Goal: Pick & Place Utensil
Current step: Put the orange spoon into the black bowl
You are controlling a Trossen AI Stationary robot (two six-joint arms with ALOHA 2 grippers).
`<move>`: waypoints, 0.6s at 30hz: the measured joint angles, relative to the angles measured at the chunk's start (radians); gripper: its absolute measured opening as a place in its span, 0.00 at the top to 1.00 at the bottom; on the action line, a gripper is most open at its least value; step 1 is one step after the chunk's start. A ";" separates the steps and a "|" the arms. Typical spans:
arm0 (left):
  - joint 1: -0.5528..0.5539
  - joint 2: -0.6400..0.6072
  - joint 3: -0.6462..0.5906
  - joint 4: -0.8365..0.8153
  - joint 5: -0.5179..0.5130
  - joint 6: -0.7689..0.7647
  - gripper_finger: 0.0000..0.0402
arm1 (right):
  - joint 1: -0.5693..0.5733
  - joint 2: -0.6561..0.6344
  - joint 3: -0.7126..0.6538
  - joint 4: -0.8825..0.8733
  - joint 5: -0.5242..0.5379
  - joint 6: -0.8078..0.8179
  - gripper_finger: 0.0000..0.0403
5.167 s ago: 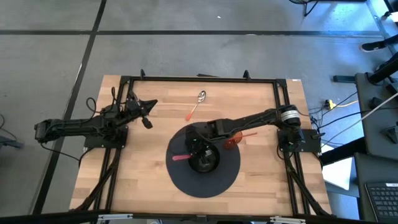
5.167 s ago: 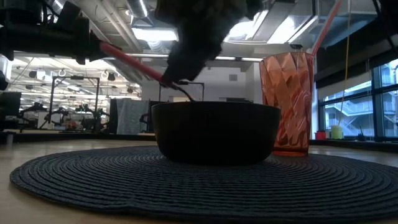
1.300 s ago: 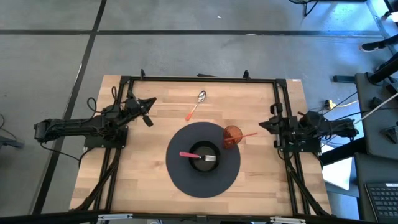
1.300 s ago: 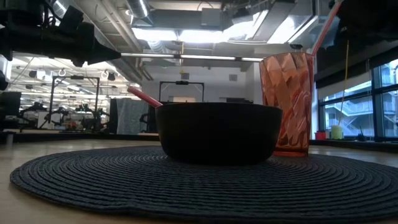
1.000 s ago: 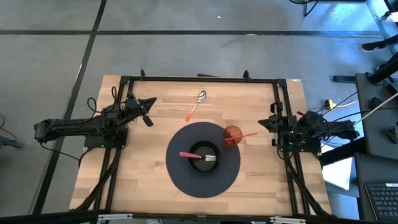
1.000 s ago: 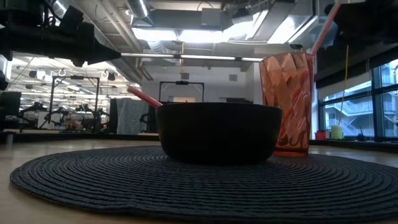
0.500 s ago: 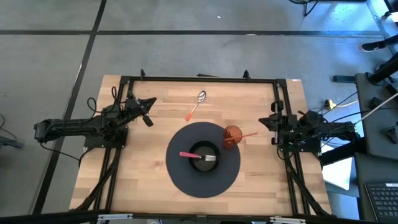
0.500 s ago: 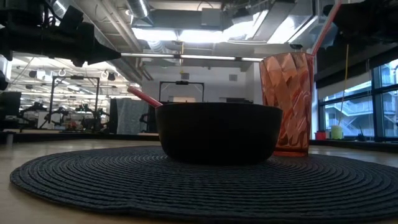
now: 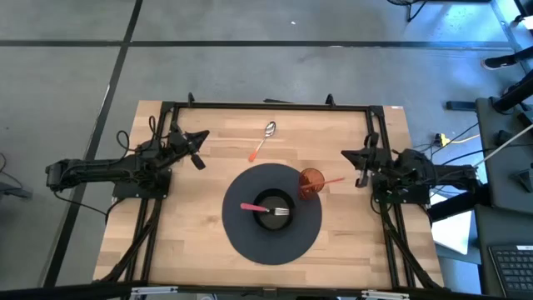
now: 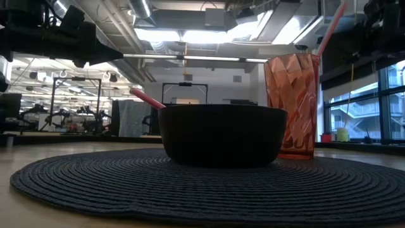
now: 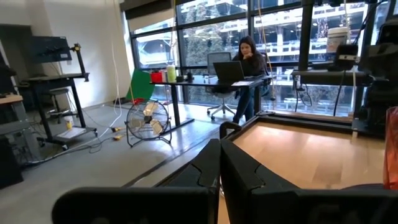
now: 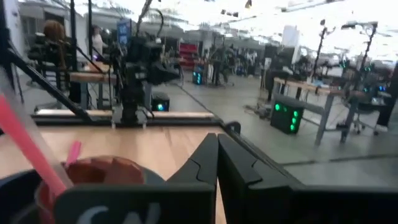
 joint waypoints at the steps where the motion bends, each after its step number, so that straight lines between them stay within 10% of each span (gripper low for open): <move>1: 0.000 0.000 0.000 0.000 0.000 0.000 0.99 | -0.008 0.000 0.000 -0.007 0.000 0.007 0.99; 18: 0.000 0.000 0.000 0.000 -0.008 -0.091 0.99 | -0.037 0.000 0.000 -0.006 -0.053 -0.023 0.99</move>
